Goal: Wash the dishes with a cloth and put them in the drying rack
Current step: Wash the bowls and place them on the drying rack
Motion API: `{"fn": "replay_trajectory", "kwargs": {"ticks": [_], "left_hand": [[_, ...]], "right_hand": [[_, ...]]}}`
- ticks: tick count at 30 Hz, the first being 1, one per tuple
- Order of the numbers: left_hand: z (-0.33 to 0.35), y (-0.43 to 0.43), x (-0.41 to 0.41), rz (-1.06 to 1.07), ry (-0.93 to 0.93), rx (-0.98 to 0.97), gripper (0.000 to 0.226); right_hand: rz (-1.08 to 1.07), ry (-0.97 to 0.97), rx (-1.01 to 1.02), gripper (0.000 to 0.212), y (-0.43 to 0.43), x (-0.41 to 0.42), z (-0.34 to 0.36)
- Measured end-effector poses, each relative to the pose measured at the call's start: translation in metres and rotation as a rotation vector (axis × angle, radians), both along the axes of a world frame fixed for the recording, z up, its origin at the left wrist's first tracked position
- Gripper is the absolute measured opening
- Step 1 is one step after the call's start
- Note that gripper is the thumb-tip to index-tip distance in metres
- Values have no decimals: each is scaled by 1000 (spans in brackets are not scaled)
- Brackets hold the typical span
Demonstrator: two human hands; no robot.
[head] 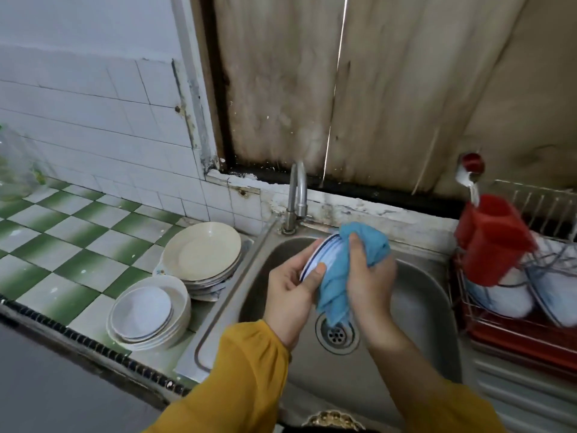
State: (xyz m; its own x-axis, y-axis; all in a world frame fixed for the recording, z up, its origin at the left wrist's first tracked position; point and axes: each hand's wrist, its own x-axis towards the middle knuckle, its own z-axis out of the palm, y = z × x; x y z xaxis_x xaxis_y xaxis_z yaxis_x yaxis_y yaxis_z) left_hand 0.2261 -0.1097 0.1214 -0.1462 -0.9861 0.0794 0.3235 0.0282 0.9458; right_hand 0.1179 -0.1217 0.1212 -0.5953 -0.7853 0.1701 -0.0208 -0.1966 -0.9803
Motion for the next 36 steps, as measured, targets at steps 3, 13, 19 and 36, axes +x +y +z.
{"fn": "replay_trajectory", "kwargs": {"ticks": [3, 13, 19, 36], "left_hand": [[6, 14, -27, -5, -56, -42, 35], [-15, 42, -98, 93, -47, 98, 29], [-7, 49, -115, 125, -134, 5, 30], [7, 49, -105, 412, 346, 465, 28]], "right_hand": [[-18, -385, 170, 21, -13, -49, 6], [56, 577, -47, 24, 48, -93, -30], [35, 337, 156, 14, 33, -120, -4], [358, 532, -50, 54, 56, -118, -28]]}}
